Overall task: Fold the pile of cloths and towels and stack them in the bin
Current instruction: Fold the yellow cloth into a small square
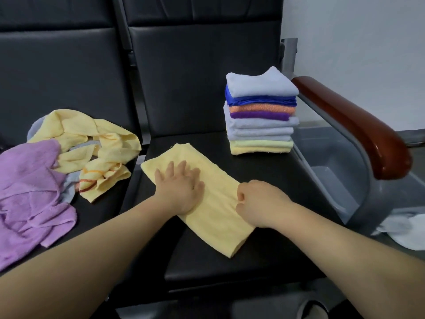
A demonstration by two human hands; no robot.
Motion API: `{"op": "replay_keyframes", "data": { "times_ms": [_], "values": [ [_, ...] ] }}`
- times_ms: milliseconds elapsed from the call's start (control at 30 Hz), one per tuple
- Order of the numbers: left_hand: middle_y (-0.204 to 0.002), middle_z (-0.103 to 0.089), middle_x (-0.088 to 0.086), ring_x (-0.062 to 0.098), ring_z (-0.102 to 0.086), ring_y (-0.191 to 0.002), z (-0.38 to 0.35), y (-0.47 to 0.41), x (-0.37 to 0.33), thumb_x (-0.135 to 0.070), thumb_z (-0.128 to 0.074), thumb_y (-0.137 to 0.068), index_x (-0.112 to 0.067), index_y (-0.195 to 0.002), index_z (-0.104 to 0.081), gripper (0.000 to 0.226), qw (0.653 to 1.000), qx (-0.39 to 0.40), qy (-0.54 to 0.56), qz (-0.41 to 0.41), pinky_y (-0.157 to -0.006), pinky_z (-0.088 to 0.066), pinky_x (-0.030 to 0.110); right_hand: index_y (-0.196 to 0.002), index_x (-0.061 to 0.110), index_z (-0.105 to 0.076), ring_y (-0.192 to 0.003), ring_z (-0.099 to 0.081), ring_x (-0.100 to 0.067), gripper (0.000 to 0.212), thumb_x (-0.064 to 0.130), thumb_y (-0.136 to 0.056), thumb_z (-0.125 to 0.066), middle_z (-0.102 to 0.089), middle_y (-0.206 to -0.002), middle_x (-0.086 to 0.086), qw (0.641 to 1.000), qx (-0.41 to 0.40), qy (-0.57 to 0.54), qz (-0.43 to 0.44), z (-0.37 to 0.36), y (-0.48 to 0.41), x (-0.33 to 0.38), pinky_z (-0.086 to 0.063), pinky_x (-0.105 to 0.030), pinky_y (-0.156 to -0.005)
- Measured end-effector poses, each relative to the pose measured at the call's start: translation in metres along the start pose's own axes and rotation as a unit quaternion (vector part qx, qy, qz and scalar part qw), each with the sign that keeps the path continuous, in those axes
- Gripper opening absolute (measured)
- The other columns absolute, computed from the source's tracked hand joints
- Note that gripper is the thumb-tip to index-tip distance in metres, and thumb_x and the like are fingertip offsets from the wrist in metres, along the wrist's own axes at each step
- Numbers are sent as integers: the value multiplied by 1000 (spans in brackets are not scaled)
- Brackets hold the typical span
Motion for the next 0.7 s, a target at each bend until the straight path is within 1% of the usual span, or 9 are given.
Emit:
{"op": "replay_keyframes", "data": {
  "times_ms": [67,133,200,267,333,433,533,633,700],
  "values": [
    [-165,-20,7,38,-21,-148,8,11,-4,-59,-29,-101,-32,-152,-33,58,999,-31,-4,23,-118,-19,58,-118,25,-55,-101,-57,-19,32,46,-93,-58,-51,-117,3,998,-28,-41,-35,4,-1,-15,-56,-39,-85],
    [-152,-35,4,34,-36,-134,14,27,-7,-60,-37,-97,-28,-146,-40,58,998,-39,-4,57,-108,-32,50,-120,23,-54,-107,-55,-23,46,55,-88,-60,-50,-121,0,995,-39,-53,-77,6,-3,-29,-55,-39,-84],
    [-138,-41,2,30,-45,-122,15,45,-14,-60,-41,-96,-25,-140,-43,56,998,-35,8,56,-99,-40,45,-119,20,-56,-103,-58,-24,53,60,-85,-60,-49,-122,-2,993,-17,-58,-103,1,-8,-36,-52,-36,-73],
    [-134,-42,-1,28,-53,-115,10,64,-25,-60,-44,-96,-24,-139,-43,55,997,3,80,24,-96,-46,43,-114,17,-58,-96,-60,-23,50,58,-86,-62,-53,-117,-1,992,2,-69,-104,-4,-12,-36,-46,-32,-63],
    [-135,-43,-4,24,-57,-114,3,82,-38,-59,-49,-95,-26,-139,-44,55,985,58,160,-9,-97,-48,41,-101,15,-60,-87,-62,-20,40,52,-88,-63,-60,-105,1,992,3,-83,-90,-6,-14,-34,-44,-31,-61],
    [-130,-46,-9,19,-57,-111,1,104,-57,-59,-59,-90,-31,-127,-51,47,974,95,194,-67,-101,-47,38,-91,17,-60,-83,-62,-19,27,43,-88,-63,-64,-94,1,991,-4,-109,-75,-5,-10,-31,-45,-31,-62],
    [-121,-47,-11,18,-56,-105,0,119,-68,-59,-67,-86,-33,-112,-56,39,974,87,174,-117,-99,-47,37,-93,18,-60,-85,-63,-19,21,38,-89,-64,-64,-96,1,989,-15,-130,-74,-1,-4,-31,-47,-31,-65],
    [-120,-43,-11,21,-59,-96,-4,130,-75,-56,-68,-87,-31,-112,-57,37,978,54,118,-165,-87,-49,33,-96,16,-61,-87,-64,-22,18,32,-89,-64,-66,-99,-2,983,-23,-166,-77,-2,2,-34,-47,-33,-68],
    [-120,-44,-7,25,-59,-91,-4,134,-79,-44,-64,-92,-26,-114,-56,29,976,27,90,-196,-81,-49,32,-97,13,-63,-83,-61,-23,17,28,-89,-63,-67,-99,-4,977,-29,-194,-79,-4,6,-36,-46,-33,-68]
  ]
}}
Point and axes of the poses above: each hand's wrist, its own y-axis away from the middle knuckle, its own z-axis out of the back of the hand, x = y × z, the point moved 7 cm from there along -y, towards the middle knuckle
